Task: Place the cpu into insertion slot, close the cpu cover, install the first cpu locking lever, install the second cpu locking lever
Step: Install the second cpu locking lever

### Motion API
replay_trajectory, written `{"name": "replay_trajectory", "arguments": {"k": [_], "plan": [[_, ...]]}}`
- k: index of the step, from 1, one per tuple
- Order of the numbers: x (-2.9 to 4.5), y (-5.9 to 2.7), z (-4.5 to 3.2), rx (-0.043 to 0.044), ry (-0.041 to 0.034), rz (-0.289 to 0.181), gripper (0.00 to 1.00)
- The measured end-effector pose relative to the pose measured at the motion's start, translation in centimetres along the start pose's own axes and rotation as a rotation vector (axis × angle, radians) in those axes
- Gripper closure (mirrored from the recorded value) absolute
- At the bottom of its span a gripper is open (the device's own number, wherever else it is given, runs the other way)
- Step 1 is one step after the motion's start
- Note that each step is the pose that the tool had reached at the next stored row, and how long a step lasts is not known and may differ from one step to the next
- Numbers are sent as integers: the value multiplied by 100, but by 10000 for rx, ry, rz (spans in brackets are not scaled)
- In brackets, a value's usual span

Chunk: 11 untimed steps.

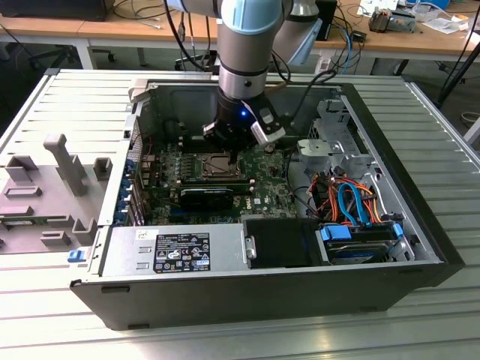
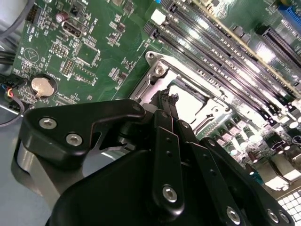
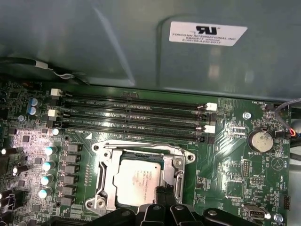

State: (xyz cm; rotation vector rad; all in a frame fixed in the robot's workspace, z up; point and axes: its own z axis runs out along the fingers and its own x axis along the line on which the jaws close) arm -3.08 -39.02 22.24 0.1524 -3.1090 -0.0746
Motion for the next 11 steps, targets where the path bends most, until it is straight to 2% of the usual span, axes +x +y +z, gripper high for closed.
{"name": "replay_trajectory", "arguments": {"k": [11], "plan": [[-67, -175, 13, 25, 2, 32, 89]]}}
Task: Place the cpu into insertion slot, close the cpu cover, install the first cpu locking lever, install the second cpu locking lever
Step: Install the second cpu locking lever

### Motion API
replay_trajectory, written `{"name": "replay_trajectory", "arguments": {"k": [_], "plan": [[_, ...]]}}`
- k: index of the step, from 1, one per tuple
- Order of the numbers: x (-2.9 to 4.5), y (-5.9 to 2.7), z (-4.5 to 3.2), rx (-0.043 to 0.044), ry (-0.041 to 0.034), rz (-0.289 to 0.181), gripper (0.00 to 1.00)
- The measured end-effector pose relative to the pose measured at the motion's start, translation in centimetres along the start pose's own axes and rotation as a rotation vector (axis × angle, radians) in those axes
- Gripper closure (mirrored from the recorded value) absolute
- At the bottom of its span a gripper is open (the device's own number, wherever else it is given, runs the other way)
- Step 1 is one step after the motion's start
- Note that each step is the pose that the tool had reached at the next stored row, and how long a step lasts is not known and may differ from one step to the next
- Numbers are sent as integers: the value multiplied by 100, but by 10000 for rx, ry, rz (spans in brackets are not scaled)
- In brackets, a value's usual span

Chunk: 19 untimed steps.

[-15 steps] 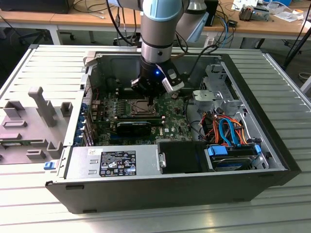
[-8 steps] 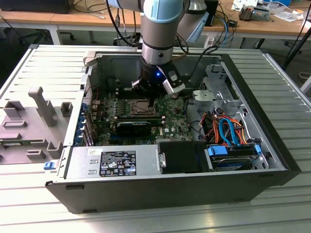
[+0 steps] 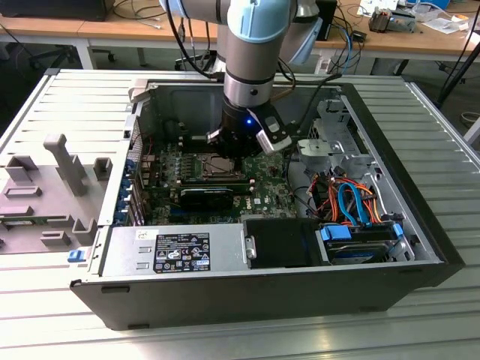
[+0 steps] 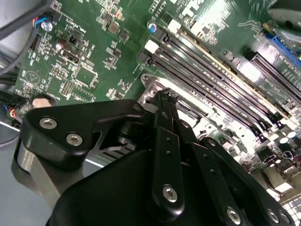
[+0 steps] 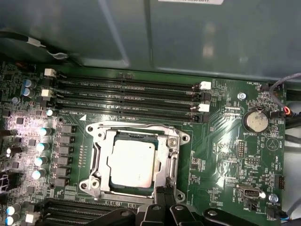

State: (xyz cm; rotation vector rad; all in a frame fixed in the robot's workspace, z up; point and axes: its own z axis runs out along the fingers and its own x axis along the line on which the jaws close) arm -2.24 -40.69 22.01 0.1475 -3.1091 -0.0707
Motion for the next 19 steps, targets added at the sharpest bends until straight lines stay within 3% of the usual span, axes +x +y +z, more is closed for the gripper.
{"name": "replay_trajectory", "arguments": {"k": [3, 12, 19], "plan": [[-68, -13, 7, 24, 5, 4, 89], [-52, -220, 7, 77, 9, 18, 89], [-44, -210, 46, 72, 9, 36, 89]]}}
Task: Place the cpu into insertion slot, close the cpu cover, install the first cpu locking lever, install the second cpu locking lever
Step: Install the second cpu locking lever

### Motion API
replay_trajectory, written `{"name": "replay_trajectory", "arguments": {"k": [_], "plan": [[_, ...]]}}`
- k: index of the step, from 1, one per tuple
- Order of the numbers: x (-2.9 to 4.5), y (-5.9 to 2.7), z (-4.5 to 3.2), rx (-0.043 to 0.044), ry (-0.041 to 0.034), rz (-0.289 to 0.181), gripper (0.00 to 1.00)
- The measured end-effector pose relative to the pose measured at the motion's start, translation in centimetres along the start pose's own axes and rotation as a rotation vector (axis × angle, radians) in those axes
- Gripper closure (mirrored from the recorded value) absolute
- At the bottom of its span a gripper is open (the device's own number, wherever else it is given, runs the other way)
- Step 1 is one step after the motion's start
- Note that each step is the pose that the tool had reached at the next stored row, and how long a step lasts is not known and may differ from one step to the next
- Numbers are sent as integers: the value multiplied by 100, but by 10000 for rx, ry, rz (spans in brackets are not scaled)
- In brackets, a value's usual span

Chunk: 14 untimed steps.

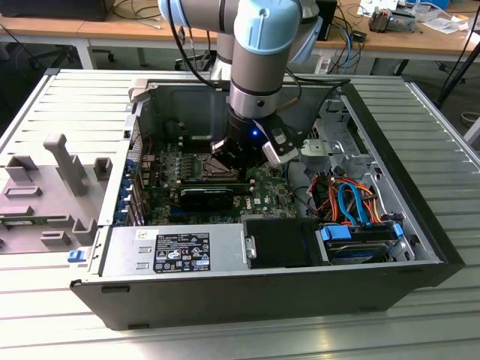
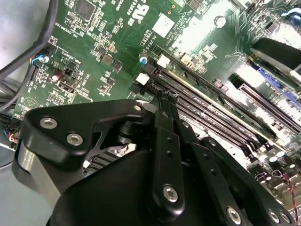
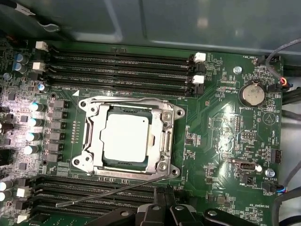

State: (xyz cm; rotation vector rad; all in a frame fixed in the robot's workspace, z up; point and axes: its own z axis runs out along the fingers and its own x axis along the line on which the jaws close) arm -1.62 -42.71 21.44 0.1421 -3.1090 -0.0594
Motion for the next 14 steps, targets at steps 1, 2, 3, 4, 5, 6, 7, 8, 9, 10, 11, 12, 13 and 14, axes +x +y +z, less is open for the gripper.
{"name": "replay_trajectory", "arguments": {"k": [1, 2, 3, 4, 5, 6, 7, 8, 9, 10, 11, 12, 13, 14], "plan": [[-3, 20, 8, -2, -2, 5, 89], [1, 32, 15, -3, -2, 7, 89], [7, 36, 18, -4, -2, 7, 89], [18, 36, 19, -1, -1, 7, 89], [33, 38, 20, 1, -1, 7, 89], [45, 39, 21, 2, -1, 7, 89], [62, 41, 23, -1, -1, 6, 89], [96, 45, 25, -2, -3, 6, 89], [129, 47, 25, -3, -3, 8, 89], [153, 48, 26, -2, -6, 7, 89], [175, 45, 26, -1, -10, 8, 89], [181, 41, 27, -2, -12, 7, 89], [190, 37, 27, -1, -14, 7, 89], [202, 34, 27, -1, -17, 6, 89]]}}
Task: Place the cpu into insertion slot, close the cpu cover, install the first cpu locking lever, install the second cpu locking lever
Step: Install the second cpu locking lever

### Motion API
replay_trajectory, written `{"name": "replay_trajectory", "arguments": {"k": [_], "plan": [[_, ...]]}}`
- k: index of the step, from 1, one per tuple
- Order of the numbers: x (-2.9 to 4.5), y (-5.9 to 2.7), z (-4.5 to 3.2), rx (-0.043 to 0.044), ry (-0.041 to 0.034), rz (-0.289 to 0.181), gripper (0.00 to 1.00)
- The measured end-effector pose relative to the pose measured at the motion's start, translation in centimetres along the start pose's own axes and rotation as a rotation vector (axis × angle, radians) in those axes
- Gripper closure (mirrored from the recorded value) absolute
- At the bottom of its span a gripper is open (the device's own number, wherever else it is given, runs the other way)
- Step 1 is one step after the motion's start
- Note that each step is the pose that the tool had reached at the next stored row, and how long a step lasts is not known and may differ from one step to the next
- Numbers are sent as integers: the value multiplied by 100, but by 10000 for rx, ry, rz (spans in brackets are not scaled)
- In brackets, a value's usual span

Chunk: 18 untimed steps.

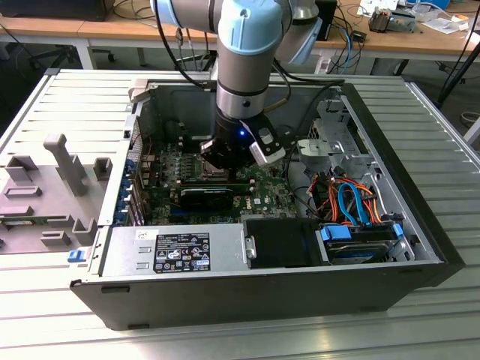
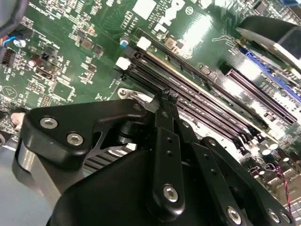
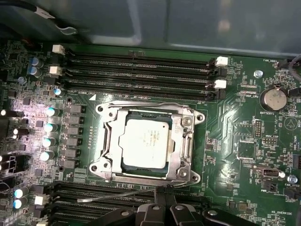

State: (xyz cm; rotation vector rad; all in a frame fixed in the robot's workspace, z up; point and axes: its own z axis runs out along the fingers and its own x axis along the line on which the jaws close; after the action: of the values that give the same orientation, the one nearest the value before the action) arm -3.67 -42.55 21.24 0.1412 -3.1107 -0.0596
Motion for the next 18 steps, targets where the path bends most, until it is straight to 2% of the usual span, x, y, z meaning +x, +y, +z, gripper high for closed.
{"name": "replay_trajectory", "arguments": {"k": [11, 15, 18], "plan": [[227, 15, 10, -46, -7, 0, 89], [324, 24, 14, -46, -10, -2, 89], [432, 34, 19, -46, -14, -2, 89]]}}
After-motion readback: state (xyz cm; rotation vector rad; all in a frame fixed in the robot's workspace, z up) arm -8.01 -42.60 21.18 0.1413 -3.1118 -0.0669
